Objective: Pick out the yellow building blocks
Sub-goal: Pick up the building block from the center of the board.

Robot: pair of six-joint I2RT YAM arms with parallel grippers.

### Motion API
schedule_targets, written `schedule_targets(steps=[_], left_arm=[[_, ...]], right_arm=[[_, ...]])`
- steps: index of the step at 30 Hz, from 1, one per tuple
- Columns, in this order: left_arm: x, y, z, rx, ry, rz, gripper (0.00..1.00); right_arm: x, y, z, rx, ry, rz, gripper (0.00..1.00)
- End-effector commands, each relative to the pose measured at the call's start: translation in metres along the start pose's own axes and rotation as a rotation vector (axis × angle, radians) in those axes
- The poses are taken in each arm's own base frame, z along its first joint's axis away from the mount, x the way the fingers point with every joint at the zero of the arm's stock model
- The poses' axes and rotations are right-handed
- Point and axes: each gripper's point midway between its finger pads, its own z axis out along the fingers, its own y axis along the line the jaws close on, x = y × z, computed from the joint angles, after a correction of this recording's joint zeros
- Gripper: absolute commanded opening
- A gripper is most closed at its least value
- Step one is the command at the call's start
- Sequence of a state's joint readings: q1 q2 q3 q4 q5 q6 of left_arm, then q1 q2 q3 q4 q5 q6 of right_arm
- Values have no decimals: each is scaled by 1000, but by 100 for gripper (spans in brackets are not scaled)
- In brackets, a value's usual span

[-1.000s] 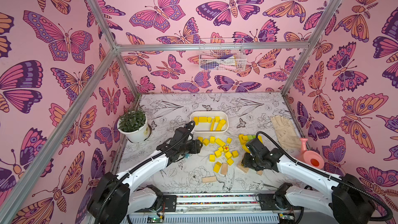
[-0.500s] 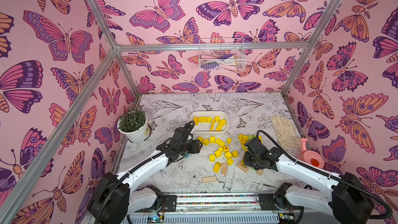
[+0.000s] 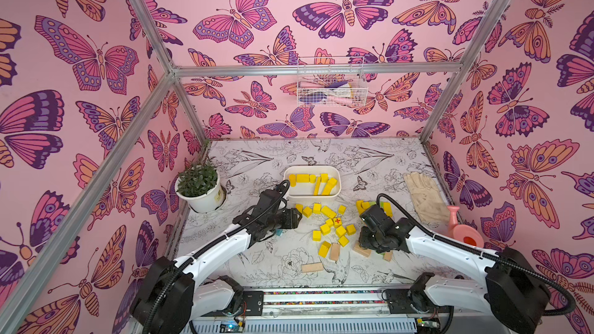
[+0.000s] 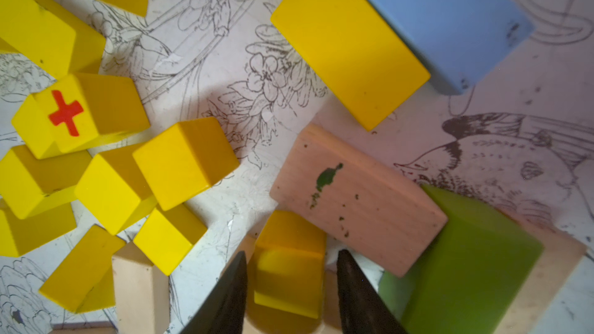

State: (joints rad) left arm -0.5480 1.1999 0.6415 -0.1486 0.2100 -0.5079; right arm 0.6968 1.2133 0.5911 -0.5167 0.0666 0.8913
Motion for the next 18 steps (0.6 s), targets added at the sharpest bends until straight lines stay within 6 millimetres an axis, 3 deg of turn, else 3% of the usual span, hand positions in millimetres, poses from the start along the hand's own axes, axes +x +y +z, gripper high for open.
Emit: schedule_targets(steps=[1, 18], left_arm=[[0, 1, 2, 9, 1, -12, 60], [-4, 2, -8, 14, -56, -10, 60]], right_arm=[[-4, 4, -4, 9, -5, -11, 47], [0, 6, 4, 34, 33, -27, 44]])
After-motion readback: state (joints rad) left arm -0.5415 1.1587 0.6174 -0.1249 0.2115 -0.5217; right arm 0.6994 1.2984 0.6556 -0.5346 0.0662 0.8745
